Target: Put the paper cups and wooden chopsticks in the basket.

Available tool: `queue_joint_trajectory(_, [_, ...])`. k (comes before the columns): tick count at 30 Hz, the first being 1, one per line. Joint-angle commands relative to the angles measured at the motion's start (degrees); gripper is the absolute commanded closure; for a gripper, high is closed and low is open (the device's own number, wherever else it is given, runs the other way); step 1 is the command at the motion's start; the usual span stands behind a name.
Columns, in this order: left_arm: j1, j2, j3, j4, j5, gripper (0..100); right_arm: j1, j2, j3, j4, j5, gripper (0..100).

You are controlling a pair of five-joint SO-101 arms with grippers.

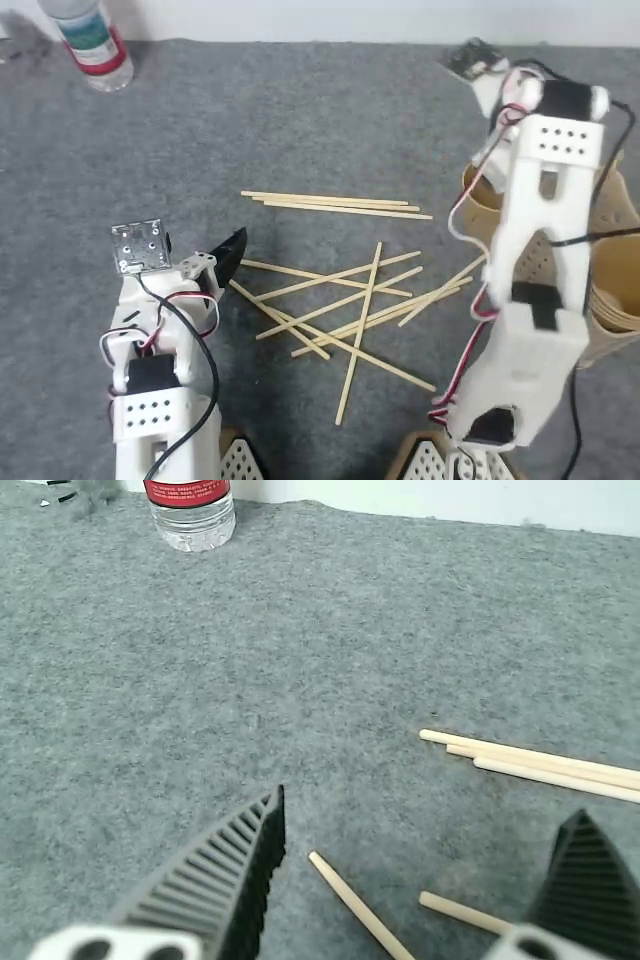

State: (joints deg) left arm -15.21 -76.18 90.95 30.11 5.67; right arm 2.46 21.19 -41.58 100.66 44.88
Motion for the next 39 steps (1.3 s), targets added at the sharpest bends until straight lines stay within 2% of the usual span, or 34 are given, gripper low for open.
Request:
queue_joint_trajectory(1, [0.2,-0.7,-0.3,-1.3,-0.7,61,-4.4,-7.9,0.1,2.2,-4.4,94.5])
queue_joint_trajectory(4, [0.2,-0.7,-0.3,-1.3,-0.7,61,-5.7,-8.5,0.2,2.2,-8.0,82.8])
queue_joint_trajectory(6, [0.2,-0.7,-0.3,-1.3,-0.7,61,-5.6,-8.2,0.3,2.2,-9.6,78.7])
queue_joint_trajectory(19, [0.2,-0.7,-0.3,-1.3,-0.7,61,-5.4,-1.8,6.8,2.2,-10.4,78.6])
queue_joint_trajectory(30, [0.4,-0.7,-0.3,-1.3,-0.7,61,-2.4,10.8,6.8,-0.7,-12.3,78.6])
queue_joint_trajectory(39, [0.5,-0.7,-0.4,-1.3,-0.7,61,-2.0,18.7,6.5,-2.9,-12.2,88.0])
